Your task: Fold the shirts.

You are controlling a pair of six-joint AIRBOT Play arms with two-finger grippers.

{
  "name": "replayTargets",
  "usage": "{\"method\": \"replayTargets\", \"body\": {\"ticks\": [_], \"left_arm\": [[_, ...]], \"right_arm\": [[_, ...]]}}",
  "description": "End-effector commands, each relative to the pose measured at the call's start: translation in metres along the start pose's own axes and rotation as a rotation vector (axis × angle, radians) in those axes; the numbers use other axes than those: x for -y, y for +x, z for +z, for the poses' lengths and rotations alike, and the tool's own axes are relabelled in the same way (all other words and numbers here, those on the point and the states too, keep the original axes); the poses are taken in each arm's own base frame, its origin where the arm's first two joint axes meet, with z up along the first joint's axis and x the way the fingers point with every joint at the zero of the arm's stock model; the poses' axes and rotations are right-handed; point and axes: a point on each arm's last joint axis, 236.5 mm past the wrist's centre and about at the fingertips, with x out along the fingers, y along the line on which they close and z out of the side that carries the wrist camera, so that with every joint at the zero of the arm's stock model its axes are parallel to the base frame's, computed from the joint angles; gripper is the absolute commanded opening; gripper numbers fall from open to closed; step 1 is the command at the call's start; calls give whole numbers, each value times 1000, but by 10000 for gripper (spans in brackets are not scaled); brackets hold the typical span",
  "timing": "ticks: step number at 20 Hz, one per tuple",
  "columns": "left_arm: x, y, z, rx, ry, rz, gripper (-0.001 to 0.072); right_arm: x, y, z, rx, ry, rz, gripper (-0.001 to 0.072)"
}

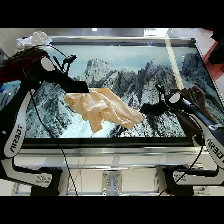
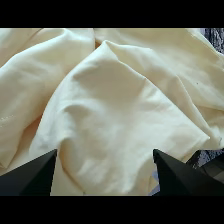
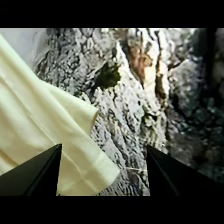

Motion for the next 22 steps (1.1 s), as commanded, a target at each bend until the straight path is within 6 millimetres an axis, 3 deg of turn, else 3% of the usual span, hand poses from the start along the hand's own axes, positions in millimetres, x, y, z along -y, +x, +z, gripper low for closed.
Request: {"method": "replayTargets", "body": {"ticks": [1, 3, 5, 8, 9, 10, 11, 13, 14, 17, 20, 22], "left_arm": [[-2, 0, 2, 10, -1, 6, 706], [0, 0, 3, 11, -3, 0, 705], [1, 0, 3, 11, -5, -4, 705], [1, 0, 2, 9, -9, -4, 705], [1, 0, 2, 9, -9, -4, 705], [1, 0, 2, 8, -8, -4, 705], [0, 0, 2, 9, -7, -2, 705], [-5, 0, 3, 11, 0, 19, 703], [-8, 0, 3, 12, 9, 34, 698], [-29, -1, 4, 14, 65, 123, 696], [-54, 2, 13, 54, 87, 218, 696], [-60, 14, 15, 64, 30, 218, 696]], "right_arm": [[-13, 8, -10, -43, -23, 84, 608], [-17, 8, -14, -57, -27, 101, 601], [-20, 8, -21, -88, -38, 120, 538], [-26, 14, -36, -155, -18, 159, 531], [-26, 16, -39, -170, -13, 163, 463], [-28, 17, -39, -168, -11, 175, 445], [-34, 17, -35, -152, -11, 201, 359], [-48, 11, -19, -102, -6, 264, 44], [-52, 4, -8, -80, -13, 278, 38], [-51, -46, 45, 41, -32, 288, 37], [-34, -127, 105, 251, -41, 237, 37], [-28, -169, 126, 342, -55, 215, 35]]}}
